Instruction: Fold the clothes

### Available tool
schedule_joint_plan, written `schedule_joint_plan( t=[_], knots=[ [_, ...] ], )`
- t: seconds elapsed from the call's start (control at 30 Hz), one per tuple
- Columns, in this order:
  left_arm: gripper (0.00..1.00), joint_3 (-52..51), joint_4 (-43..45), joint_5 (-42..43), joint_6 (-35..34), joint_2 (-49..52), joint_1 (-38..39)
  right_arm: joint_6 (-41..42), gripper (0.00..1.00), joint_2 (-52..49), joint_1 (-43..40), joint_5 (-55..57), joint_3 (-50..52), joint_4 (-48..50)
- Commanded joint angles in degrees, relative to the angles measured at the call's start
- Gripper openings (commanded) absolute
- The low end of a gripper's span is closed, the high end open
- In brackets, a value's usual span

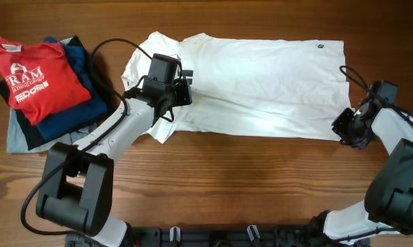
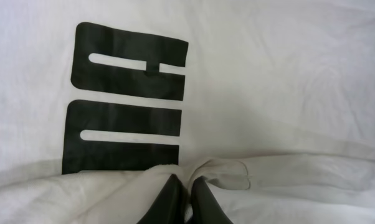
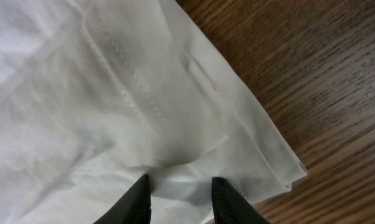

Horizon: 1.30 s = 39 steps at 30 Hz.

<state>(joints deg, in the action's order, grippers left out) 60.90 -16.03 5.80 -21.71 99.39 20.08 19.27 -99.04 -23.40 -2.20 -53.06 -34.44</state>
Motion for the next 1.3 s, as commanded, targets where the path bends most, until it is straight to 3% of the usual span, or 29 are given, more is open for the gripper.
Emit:
schedule_joint_plan(
  t=[0.0, 0.17, 0.3, 0.77, 1.27],
  knots=[
    [0.10, -0.15, 0.07, -0.96, 0.28, 0.61, -0.15, 0.42, 0.32, -0.92, 0.09, -2.40, 1.07, 1.16],
    [0.19, -0.15, 0.02, -0.96, 0.31, 2.62, 0.39, 0.39, 0.33, -0.37, 0.09, -2.38, -0.31, 0.11],
    [0.20, -0.15, -0.07, -0.96, 0.28, 2.89, 0.44, 0.42, 0.33, 0.28, 0.09, -2.40, -1.64, -0.74],
    [0.20, -0.15, -7.43, -0.94, 0.28, 2.95, 2.43, 0.13, 0.38, 0.68, 0.09, -2.32, -6.84, -2.84],
    [0.20, -0.15, -7.87, -0.96, 0.31, 2.95, 4.57, -0.85, 0.40, -0.28, 0.09, 1.77, -6.08, -0.24]
  ],
)
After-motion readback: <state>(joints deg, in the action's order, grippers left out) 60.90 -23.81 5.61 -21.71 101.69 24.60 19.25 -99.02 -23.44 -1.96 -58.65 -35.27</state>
